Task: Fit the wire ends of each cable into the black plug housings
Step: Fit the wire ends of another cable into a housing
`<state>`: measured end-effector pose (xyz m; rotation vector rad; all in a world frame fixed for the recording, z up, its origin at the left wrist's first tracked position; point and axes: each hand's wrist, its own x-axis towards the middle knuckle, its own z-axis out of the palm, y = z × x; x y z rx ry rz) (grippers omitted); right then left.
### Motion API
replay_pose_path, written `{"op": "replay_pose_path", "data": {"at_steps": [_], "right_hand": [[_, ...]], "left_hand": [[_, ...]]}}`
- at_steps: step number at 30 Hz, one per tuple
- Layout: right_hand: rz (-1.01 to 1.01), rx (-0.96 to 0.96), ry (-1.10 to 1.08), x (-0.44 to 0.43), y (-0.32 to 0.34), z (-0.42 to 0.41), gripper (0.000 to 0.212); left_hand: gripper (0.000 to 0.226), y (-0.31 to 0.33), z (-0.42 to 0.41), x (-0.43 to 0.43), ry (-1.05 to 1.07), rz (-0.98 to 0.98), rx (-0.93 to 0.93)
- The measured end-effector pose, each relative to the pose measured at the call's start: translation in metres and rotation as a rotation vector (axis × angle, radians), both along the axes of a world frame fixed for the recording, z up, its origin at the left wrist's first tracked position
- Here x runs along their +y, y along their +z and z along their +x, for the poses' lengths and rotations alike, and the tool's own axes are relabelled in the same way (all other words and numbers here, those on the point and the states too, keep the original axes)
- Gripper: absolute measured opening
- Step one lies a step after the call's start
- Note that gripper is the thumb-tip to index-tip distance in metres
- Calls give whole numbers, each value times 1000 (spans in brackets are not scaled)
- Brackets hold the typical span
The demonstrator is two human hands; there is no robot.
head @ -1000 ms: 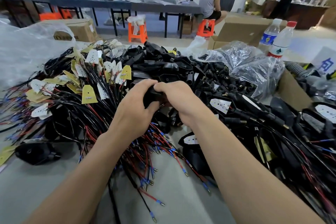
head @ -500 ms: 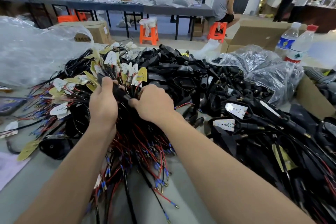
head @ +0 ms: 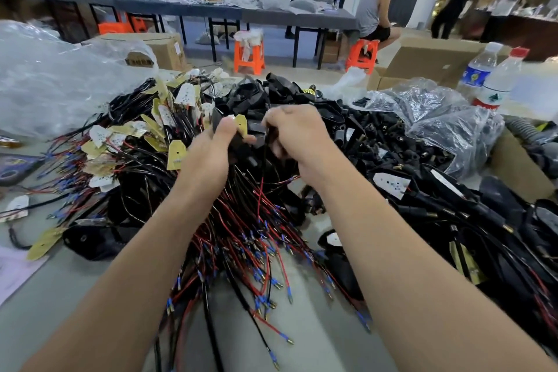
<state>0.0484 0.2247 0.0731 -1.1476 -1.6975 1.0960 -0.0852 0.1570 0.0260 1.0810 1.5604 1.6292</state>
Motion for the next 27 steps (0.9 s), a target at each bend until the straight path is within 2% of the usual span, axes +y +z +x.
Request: {"op": "replay_pose_path", "data": {"at_steps": [2, 3, 5, 8, 11, 14, 16, 19, 22, 25, 27], "right_hand": [[-12, 208, -17, -2, 9, 9, 28], [24, 271, -64, -3, 13, 15, 27], [58, 433, -180, -2, 24, 28, 26], [-122, 669, -236, 7, 35, 51, 25], [-323, 611, -135, 9, 26, 67, 23], [-392, 523, -2, 0, -1, 76, 20], [-353, 509, 1, -6, -20, 79, 19], [-187, 517, -128, -11, -42, 74, 18], [-88, 459, -178, -21, -58, 68, 10], [-39, 249, -66, -32, -71, 67, 7], [-20, 176, -33, -36, -75, 69, 13]], "left_hand": [[35, -3, 11, 9, -66, -73, -251], [34, -4, 13, 13, -50, -120, -318], [35, -3, 13, 18, -4, -172, -366], [39, 3, 19, 13, -10, -190, -346], [40, 12, 36, 4, -187, -154, -428], [34, 16, 56, -3, -361, -195, -479], [33, 9, 66, -7, -501, -265, -469], [41, -7, 72, -8, -613, -317, -444], [37, -24, 73, -4, -566, -267, -430], [34, -40, 79, 2, -354, -248, -449], [33, -45, 83, 3, -247, -243, -449]]}}
